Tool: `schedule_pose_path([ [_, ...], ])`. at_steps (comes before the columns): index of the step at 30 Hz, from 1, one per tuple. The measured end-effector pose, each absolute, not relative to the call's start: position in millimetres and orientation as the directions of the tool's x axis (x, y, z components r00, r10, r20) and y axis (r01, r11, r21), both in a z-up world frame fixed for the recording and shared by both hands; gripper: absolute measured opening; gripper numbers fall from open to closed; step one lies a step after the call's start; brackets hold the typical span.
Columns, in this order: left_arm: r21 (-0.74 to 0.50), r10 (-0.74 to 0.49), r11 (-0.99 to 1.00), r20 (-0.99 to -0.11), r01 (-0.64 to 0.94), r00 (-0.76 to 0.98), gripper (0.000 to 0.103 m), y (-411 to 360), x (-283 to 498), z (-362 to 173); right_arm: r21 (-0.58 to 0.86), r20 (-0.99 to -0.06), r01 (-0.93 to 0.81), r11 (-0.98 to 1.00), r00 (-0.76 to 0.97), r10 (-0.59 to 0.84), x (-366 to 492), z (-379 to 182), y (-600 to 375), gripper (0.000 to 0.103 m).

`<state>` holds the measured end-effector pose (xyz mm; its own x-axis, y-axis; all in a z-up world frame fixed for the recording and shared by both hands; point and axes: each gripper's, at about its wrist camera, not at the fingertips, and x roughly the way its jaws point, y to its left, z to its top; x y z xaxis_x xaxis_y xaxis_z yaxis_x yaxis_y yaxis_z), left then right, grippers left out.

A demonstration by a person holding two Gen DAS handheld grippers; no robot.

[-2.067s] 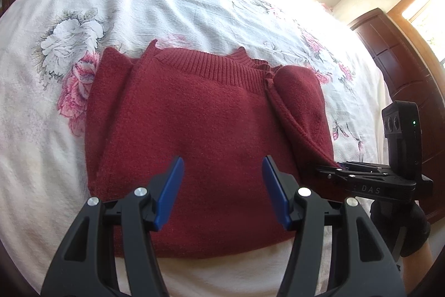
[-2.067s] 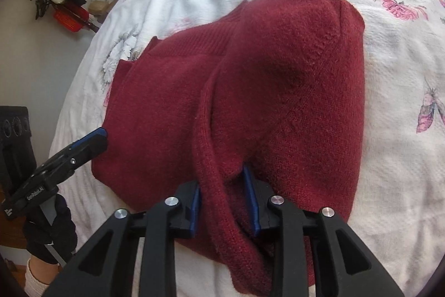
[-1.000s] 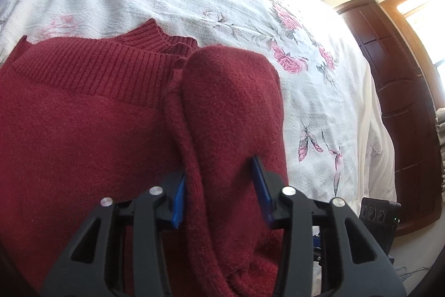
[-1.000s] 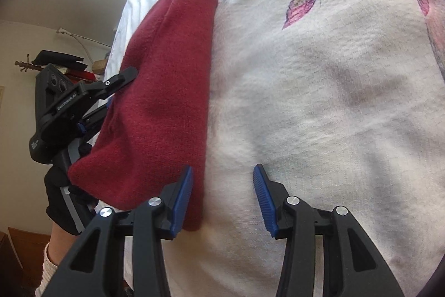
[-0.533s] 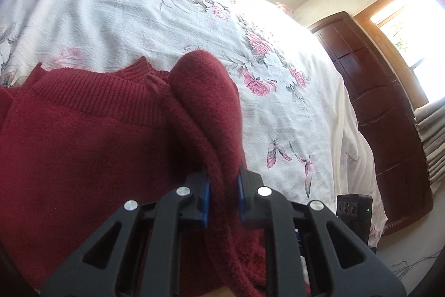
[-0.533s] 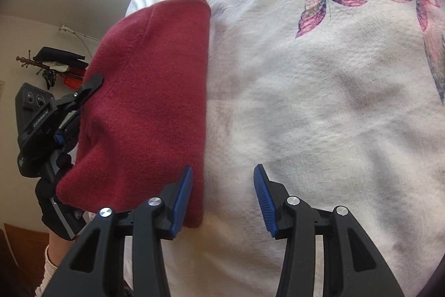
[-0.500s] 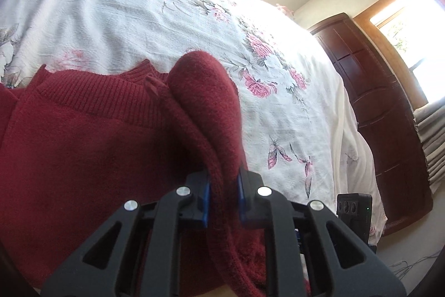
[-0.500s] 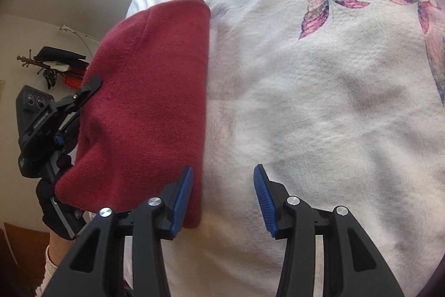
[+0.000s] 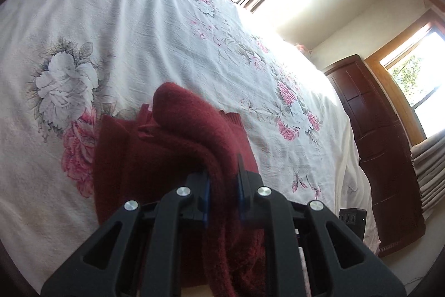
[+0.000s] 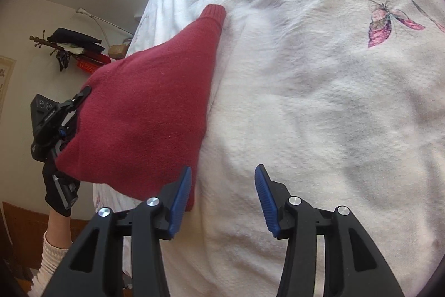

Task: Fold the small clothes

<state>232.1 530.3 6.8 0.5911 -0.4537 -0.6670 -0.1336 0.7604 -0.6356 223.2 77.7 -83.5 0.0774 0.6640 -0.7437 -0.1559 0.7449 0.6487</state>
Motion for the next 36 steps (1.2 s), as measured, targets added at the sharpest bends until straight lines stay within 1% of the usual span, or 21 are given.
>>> schedule_pose_path([
  [4, -0.606, -0.433, 0.773, -0.721, -0.188, 0.541, 0.013, 556.7, 227.9, -26.5, 0.659, -0.733, -0.188, 0.728, 0.053, 0.678, 220.9, -82.0, 101.8, 0.049],
  [7, -0.621, -0.451, 0.748, -0.734, -0.234, 0.508, 0.013, 567.6, 224.0, -59.8, 0.664, -0.729, -0.212, 0.718, 0.030, 0.683, 217.5, -81.8, 117.5, 0.052],
  [9, -0.607, -0.447, 0.753, -0.755, -0.253, 0.480, 0.014, 568.2, 222.5, -79.0, 0.666, -0.728, -0.221, 0.713, 0.016, 0.685, 216.3, -81.5, 129.0, 0.052],
  [11, -0.599, -0.441, 0.755, -0.766, -0.268, 0.468, 0.018, 567.3, 222.3, -89.5, 0.670, -0.725, -0.226, 0.707, 0.002, 0.689, 214.2, -82.4, 137.0, 0.052],
  [14, -0.632, -0.455, 0.718, -0.743, -0.291, 0.490, 0.022, 573.7, 216.0, -85.1, 0.677, -0.720, -0.239, 0.696, -0.019, 0.694, 209.5, -83.4, 146.6, 0.053],
  [15, -0.642, -0.462, 0.710, -0.735, -0.289, 0.497, 0.022, 575.9, 211.6, -80.1, 0.676, -0.721, -0.244, 0.695, -0.024, 0.693, 208.0, -83.1, 149.2, 0.054],
  [16, -0.654, -0.471, 0.705, -0.722, -0.276, 0.507, 0.023, 577.9, 205.1, -73.5, 0.674, -0.723, -0.248, 0.696, -0.029, 0.690, 208.0, -82.7, 152.0, 0.055],
  [17, -0.655, -0.470, 0.708, -0.717, -0.265, 0.514, 0.029, 579.9, 196.2, -66.6, 0.674, -0.724, -0.250, 0.695, -0.032, 0.690, 206.7, -82.0, 153.4, 0.056],
  [18, -0.644, -0.461, 0.720, -0.723, -0.259, 0.514, 0.031, 579.9, 187.3, -58.7, 0.675, -0.723, -0.253, 0.693, -0.035, 0.690, 205.8, -81.7, 155.4, 0.056],
  [21, -0.668, -0.494, 0.713, -0.693, -0.212, 0.525, 0.031, 573.0, 156.4, -37.1, 0.674, -0.723, -0.258, 0.692, -0.038, 0.690, 204.4, -81.4, 157.1, 0.057],
  [24, -0.666, -0.520, 0.728, -0.689, -0.160, 0.505, 0.038, 554.4, 136.3, -24.4, 0.673, -0.725, -0.255, 0.694, -0.038, 0.688, 201.9, -80.5, 157.5, 0.057],
  [26, -0.648, -0.524, 0.747, -0.713, -0.152, 0.465, 0.050, 540.2, 132.3, -27.3, 0.672, -0.726, -0.251, 0.696, -0.037, 0.687, 200.9, -79.8, 158.5, 0.057],
  [29, -0.595, -0.495, 0.784, -0.772, -0.179, 0.398, 0.053, 525.2, 136.6, -44.7, 0.669, -0.728, -0.251, 0.699, -0.037, 0.684, 199.4, -76.8, 162.7, 0.057],
  [30, -0.594, -0.498, 0.782, -0.778, -0.190, 0.383, 0.053, 523.6, 138.3, -50.8, 0.667, -0.731, -0.253, 0.701, -0.038, 0.682, 199.0, -75.3, 166.2, 0.057],
  [31, -0.597, -0.503, 0.776, -0.781, -0.205, 0.371, 0.048, 523.2, 139.9, -56.7, 0.664, -0.733, -0.254, 0.703, -0.038, 0.679, 199.1, -74.4, 169.1, 0.057],
  [32, -0.616, -0.520, 0.757, -0.769, -0.217, 0.371, 0.031, 524.7, 140.9, -60.1, 0.661, -0.736, -0.256, 0.705, -0.039, 0.676, 199.0, -73.8, 170.3, 0.057],
  [33, -0.652, -0.550, 0.723, -0.744, -0.228, 0.380, 0.018, 527.4, 141.4, -61.9, 0.658, -0.738, -0.257, 0.707, -0.039, 0.673, 198.8, -73.3, 171.3, 0.057],
  [34, -0.686, -0.570, 0.686, -0.714, -0.242, 0.407, 0.010, 532.5, 138.8, -60.9, 0.656, -0.740, -0.259, 0.708, -0.040, 0.671, 198.7, -72.9, 172.1, 0.057],
  [36, -0.710, -0.556, 0.665, -0.677, -0.230, 0.482, 0.010, 541.6, 128.1, -49.1, 0.654, -0.741, -0.267, 0.708, -0.039, 0.670, 198.3, -71.4, 174.2, 0.057],
])
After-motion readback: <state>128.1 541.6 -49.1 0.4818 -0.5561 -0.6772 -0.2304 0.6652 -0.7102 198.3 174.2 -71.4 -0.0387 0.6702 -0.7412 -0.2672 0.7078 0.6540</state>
